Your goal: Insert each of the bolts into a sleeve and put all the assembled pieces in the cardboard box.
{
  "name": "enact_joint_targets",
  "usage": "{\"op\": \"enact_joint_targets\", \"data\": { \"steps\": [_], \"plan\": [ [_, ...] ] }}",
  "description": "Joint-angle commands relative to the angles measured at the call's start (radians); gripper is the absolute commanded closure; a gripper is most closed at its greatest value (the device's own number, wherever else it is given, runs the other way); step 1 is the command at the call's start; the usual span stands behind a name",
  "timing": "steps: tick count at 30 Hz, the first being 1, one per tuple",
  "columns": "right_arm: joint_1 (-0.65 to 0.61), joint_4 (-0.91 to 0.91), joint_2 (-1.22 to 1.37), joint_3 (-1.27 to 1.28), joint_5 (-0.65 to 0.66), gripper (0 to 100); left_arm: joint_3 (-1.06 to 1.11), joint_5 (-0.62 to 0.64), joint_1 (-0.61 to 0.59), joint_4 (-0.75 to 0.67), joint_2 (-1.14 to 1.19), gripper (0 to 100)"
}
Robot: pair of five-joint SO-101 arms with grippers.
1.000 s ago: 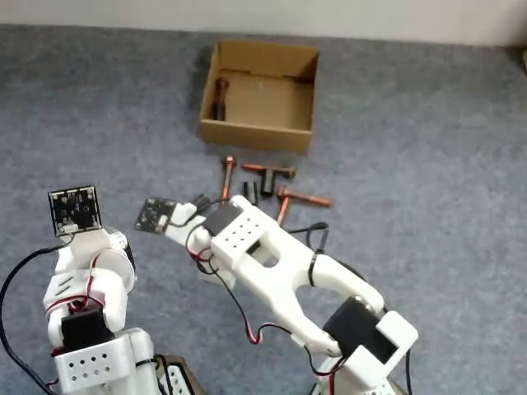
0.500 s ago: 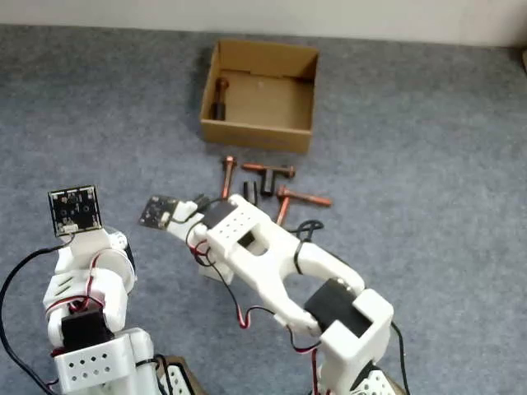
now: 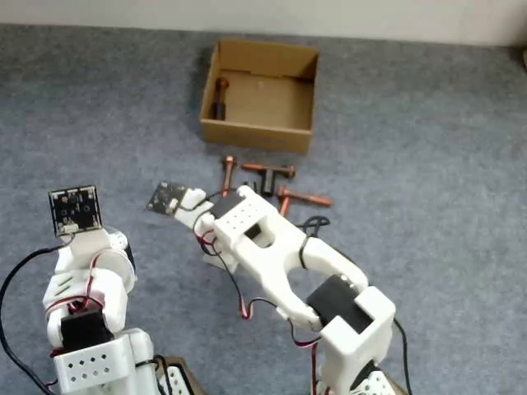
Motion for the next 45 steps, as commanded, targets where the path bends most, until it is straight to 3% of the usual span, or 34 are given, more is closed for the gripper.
{"op": "enact_joint_targets", "data": {
  "steps": [1, 10, 20, 28, 45],
  "plan": [
    [-0.002, -0.002, 0.001, -0.001, 0.009, 95.9, -0.033, 0.003, 0.021, -0.018, -0.007, 99],
    [0.013, 0.081, -0.171, 0.071, 0.057, 99.2, -0.031, 0.002, 0.021, -0.018, -0.007, 99],
    [0.136, 0.045, -0.36, 0.263, 0.107, 98.8, -0.031, 0.002, 0.021, -0.018, -0.007, 99],
    [0.128, -0.031, -0.371, 0.321, 0.112, 79.7, -0.031, 0.0, 0.021, -0.018, -0.007, 99],
    [0.041, -0.12, -0.358, 0.331, 0.157, 79.6, -0.031, 0.0, 0.021, -0.018, -0.007, 99]
  ]
}}
